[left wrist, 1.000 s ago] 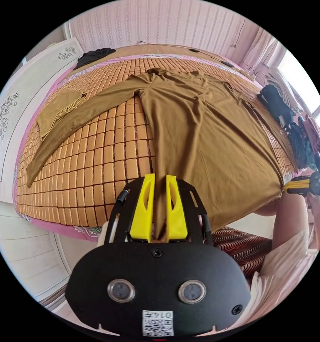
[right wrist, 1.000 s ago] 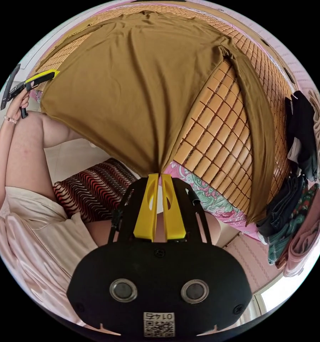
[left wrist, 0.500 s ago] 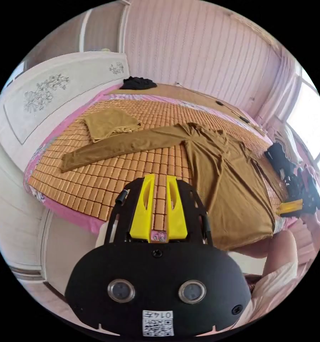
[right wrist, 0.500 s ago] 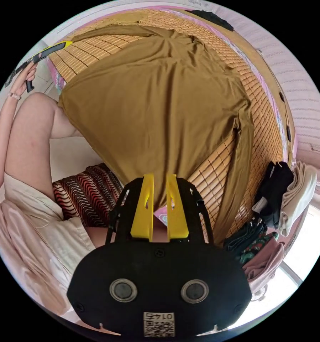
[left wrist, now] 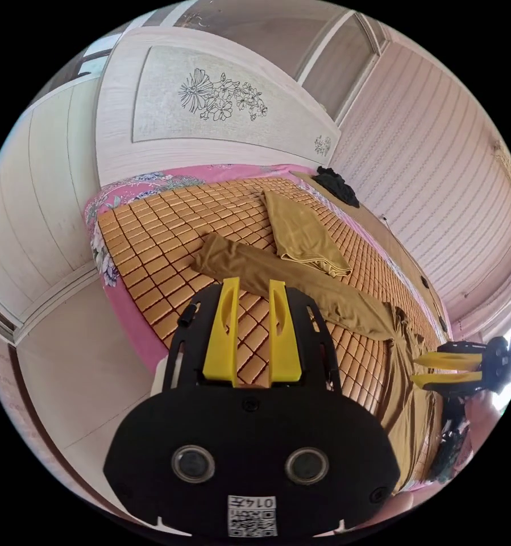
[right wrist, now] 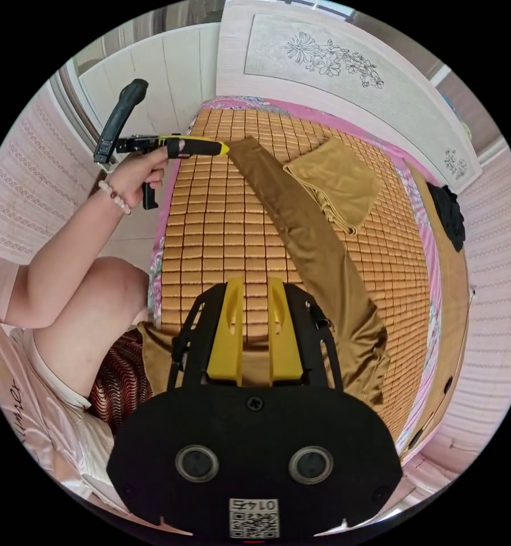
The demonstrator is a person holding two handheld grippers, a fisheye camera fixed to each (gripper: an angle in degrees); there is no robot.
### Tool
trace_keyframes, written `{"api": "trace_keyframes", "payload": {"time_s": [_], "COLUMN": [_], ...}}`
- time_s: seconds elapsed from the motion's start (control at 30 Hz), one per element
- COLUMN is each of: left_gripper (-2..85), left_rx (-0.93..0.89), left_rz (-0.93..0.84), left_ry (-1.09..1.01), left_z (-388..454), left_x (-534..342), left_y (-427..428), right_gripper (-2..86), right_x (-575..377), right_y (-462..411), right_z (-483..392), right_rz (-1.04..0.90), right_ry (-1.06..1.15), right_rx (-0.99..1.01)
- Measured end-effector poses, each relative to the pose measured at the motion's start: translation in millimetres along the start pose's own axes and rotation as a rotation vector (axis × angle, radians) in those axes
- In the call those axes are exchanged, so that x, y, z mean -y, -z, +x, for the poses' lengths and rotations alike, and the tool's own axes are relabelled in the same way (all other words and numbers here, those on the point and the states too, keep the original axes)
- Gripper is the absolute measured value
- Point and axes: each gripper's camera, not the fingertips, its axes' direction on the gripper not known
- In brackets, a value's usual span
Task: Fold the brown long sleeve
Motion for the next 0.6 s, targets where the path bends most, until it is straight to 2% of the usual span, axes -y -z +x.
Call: {"api": "trace_keyframes", "payload": {"time_s": [0.2, 0.37, 0.6], "left_gripper": [9.3, 9.8, 9.0], "left_rx": [0.111, -0.02, 0.0], "left_rz": [-0.008, -0.022, -0.108], "left_ry": [0.002, 0.102, 0.092], "left_z": [-27.5, -56.5, -57.3], "left_x": [15.2, 19.1, 25.5], "left_y": [-18.1, -30.9, -58.0], "right_gripper": [7.6, 7.9, 8.3], "right_x": [101.2, 174.1, 221.8], "right_y": [-32.3, -66.3, -116.5], "right_z": [9.2, 15.6, 7.4], "right_rz": [0.051, 0.07, 0.011], "right_ry": [0.104, 0.12, 0.125], "right_rx": [0.025, 0.037, 0.049]}}
